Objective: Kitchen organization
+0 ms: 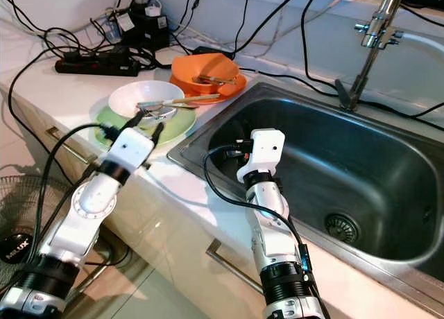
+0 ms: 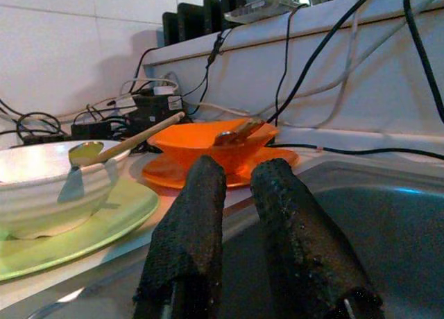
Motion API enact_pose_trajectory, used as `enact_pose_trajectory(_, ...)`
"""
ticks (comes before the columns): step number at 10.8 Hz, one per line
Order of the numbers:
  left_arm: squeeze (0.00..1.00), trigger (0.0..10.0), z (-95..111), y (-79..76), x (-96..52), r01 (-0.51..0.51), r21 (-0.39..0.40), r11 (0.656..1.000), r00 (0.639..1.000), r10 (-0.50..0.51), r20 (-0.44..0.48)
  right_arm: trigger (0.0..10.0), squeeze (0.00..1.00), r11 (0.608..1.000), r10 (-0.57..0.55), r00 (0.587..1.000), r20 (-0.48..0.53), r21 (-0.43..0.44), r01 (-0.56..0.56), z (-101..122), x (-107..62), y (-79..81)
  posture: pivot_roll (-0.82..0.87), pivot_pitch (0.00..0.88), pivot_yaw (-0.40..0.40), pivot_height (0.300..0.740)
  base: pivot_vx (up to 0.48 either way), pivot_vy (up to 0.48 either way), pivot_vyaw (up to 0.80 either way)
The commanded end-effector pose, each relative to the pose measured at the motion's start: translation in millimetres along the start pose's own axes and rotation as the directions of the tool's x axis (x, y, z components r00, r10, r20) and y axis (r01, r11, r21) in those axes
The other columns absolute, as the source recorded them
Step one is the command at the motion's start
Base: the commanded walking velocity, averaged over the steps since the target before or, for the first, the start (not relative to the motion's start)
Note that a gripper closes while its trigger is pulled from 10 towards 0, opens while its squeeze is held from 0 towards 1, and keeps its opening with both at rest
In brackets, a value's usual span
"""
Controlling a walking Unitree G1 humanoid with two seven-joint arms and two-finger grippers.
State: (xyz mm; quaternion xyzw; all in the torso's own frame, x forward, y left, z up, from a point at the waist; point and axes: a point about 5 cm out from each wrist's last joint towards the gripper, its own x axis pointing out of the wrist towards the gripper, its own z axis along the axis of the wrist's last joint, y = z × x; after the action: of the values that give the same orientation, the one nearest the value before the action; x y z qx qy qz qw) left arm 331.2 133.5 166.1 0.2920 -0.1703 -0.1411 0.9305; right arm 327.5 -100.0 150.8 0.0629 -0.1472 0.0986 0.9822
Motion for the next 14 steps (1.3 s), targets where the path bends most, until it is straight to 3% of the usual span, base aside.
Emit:
enact_pose_trajectory(1,0.00,10.0,1.7,-1.2,3.3,0.030,0.017,0.999,1.000,-0.030,0.009,10.0,0.00,1.000,-0.006,1.000,0.004,0.001,0.006,0.6,0.6,-0.9,0.17,0.000,0.014,0.740,0.000,0.000,0.00)
enact_pose_trajectory(5,0.00,10.0,4.9,-0.7,16.0,0.071,0.035,0.997,0.997,-0.071,0.008,10.0,0.00,1.000,-0.004,1.000,0.005,-0.001,0.004,0.3,1.1,-0.1,0.16,0.000,0.022,0.740,0.000,0.000,0.00)
enact_pose_trajectory(9,0.00,10.0,-7.1,-6.0,22.6,0.092,0.036,0.995,0.995,-0.090,-0.051,10.0,0.00,1.000,-0.002,1.000,0.005,-0.001,0.002,-0.3,0.6,0.5,0.15,0.000,0.027,0.740,0.000,0.000,0.00)
enact_pose_trajectory(10,0.00,0.1,-6.5,-6.0,23.3,0.086,0.030,0.996,0.995,-0.084,-0.045,10.0,0.00,1.000,-0.003,1.000,0.006,-0.002,0.003,-0.4,0.2,0.3,0.15,0.000,0.029,0.740,0.000,0.000,0.00)
enact_pose_trajectory(14,0.00,0.0,1.5,0.6,26.9,0.037,0.047,0.998,0.999,-0.038,0.009,10.0,0.00,1.000,0.003,1.000,0.006,0.000,-0.003,-0.5,0.7,1.5,0.16,0.000,0.021,0.740,0.000,0.000,0.00)
